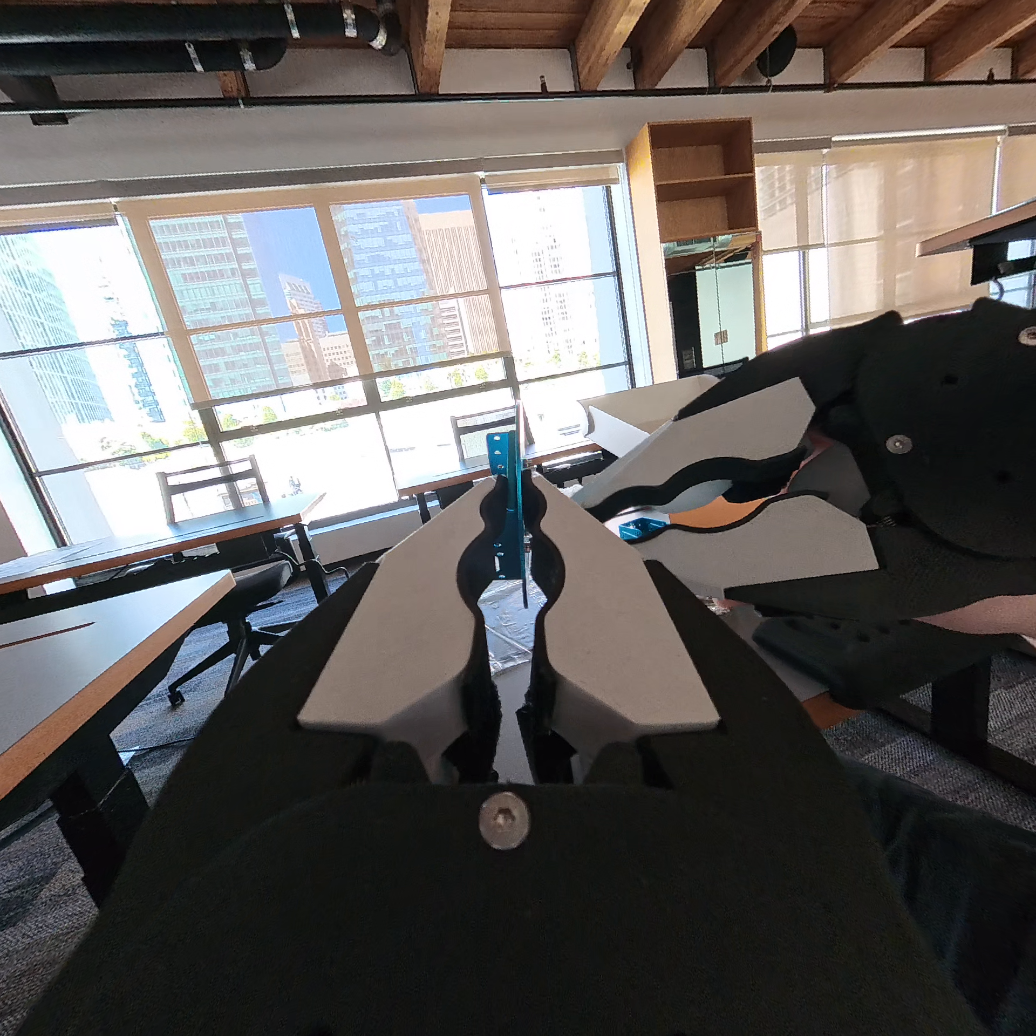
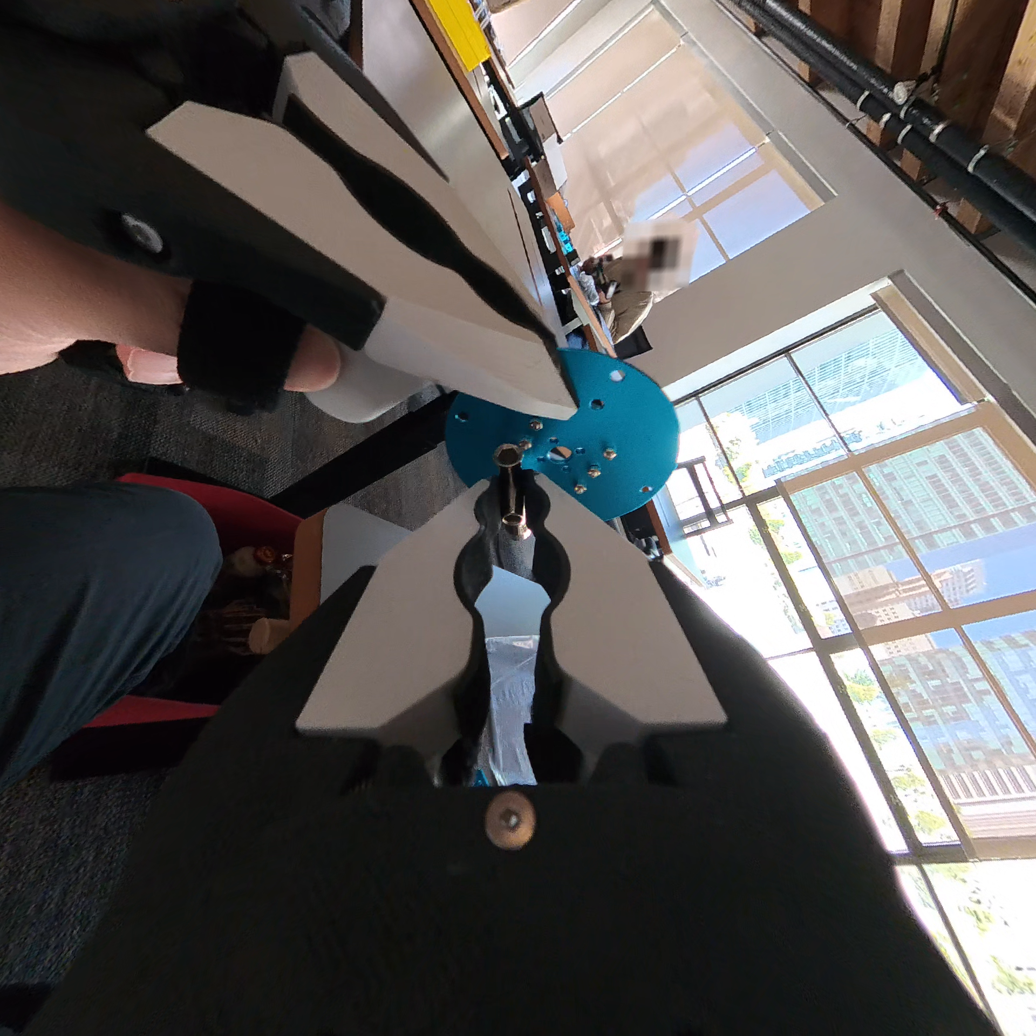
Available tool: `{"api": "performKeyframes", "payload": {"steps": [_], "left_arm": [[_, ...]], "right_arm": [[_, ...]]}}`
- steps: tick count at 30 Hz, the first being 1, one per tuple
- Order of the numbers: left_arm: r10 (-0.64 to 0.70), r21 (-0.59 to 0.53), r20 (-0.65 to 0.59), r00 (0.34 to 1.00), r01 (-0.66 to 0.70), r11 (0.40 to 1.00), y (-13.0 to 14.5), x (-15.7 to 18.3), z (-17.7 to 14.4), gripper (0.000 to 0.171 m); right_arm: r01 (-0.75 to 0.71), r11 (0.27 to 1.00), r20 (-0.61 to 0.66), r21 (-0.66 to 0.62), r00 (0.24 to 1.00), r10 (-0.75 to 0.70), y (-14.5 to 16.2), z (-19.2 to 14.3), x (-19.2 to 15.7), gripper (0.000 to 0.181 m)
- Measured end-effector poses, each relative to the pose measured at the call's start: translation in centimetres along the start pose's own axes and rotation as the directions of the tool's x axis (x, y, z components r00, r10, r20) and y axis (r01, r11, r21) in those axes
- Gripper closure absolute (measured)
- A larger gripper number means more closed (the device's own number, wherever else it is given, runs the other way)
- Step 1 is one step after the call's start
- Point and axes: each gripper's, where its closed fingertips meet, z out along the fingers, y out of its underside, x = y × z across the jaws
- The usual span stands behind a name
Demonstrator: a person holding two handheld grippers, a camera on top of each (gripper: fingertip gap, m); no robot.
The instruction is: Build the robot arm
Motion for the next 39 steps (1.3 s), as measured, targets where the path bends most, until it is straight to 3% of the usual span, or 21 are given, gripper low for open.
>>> {"api": "performKeyframes", "payload": {"steps": [18, 22, 28, 34, 36, 39], "left_arm": [[-0.011, 0.021, 0.02, 1.0, 0.01, 1.0, -0.2, 0.3, -0.1, 0.168], [-0.068, 0.042, 0.044, 0.997, 0.066, 0.997, -0.5, 0.1, -0.1, 0.168], [-0.198, 0.08, 0.059, 0.979, 0.193, 0.978, -0.5, -0.5, -0.3, 0.168], [-0.171, 0.166, 0.036, 0.985, 0.163, 0.973, -1.4, -0.4, -0.9, 0.168], [-0.105, 0.182, 0.04, 0.994, 0.096, 0.979, -1.6, -0.2, -0.9, 0.168], [-0.086, 0.214, 0.043, 0.995, 0.075, 0.974, -1.9, 0.0, -1.0, 0.168]], "right_arm": [[0.01, 0.997, -0.024, -0.07, 1.0, -0.012, 0.3, -0.1, 0.2, 0.175], [-0.051, 0.994, -0.082, -0.102, 0.996, 0.042, 0.0, -0.1, 0.5, 0.175], [-0.012, 0.992, -0.172, -0.129, 0.985, -0.011, -0.4, 0.1, 0.4, 0.175], [-0.256, 0.967, -0.103, 0.003, 0.961, 0.255, -1.3, -0.2, 0.6, 0.175], [-0.412, 0.91, -0.028, 0.052, 0.91, 0.414, -1.3, -0.3, 0.8, 0.174], [-0.635, 0.764, 0.089, 0.114, 0.772, 0.629, -1.5, -0.4, 1.1, 0.175]]}}
